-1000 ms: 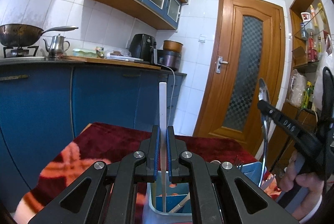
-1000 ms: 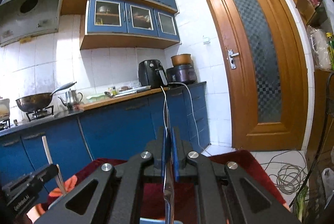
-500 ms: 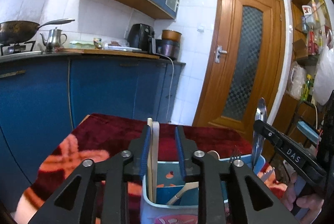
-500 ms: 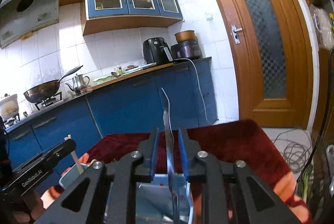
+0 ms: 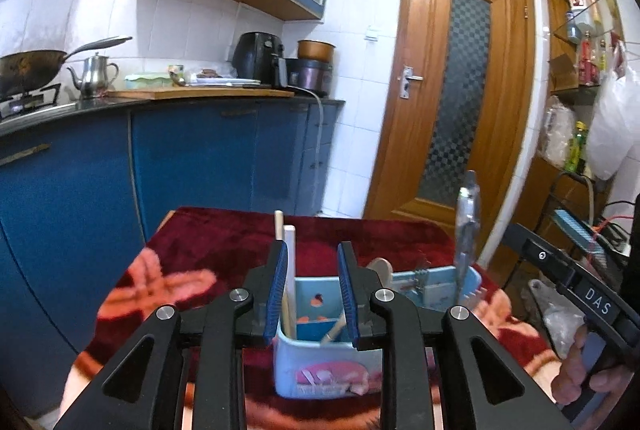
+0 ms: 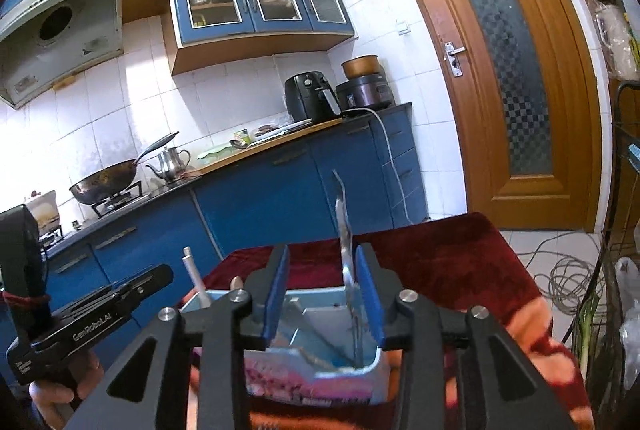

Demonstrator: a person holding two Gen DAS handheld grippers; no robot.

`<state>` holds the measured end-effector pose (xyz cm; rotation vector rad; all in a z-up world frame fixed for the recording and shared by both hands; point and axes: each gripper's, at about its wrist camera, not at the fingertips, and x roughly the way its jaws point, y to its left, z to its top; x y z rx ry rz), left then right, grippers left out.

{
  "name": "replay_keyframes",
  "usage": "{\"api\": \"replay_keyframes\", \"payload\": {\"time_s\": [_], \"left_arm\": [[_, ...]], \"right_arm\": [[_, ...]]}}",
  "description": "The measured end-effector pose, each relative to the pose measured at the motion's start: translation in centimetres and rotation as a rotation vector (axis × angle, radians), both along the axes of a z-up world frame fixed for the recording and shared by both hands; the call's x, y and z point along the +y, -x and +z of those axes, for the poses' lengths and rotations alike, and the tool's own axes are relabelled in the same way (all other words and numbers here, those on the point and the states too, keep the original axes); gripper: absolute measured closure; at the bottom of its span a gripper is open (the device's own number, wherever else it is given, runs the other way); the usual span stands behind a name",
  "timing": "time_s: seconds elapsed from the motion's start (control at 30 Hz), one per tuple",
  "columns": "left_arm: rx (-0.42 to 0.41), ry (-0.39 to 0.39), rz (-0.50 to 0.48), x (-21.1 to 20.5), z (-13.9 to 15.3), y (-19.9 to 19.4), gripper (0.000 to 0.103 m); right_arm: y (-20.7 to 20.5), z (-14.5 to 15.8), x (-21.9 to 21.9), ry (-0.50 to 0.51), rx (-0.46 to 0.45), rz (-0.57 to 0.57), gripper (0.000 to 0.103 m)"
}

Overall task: Organize utensils
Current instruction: 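Lower the white stick and knife into the holder and open both grippers, then move both open grippers back over the remaining utensils on the blanket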

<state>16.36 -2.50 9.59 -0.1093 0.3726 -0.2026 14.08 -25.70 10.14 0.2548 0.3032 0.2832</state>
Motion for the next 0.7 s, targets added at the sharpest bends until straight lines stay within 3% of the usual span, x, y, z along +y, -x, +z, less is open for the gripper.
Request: {"api": "replay_keyframes", "payload": {"time_s": [0.37,0.7], "left_arm": [[0.061,-0.038,-0.022,0.3,0.8,4.8,0.077],[0.171,-0.081,-0.040,0.0,-0.8,8.6,0.075]], "right_arm": [[4.9,0.3,0.5,0.030,0.067,-0.004,0.061],[9.9,-1.2,1.3,0.091,0.139,-0.010,0.060]]}}
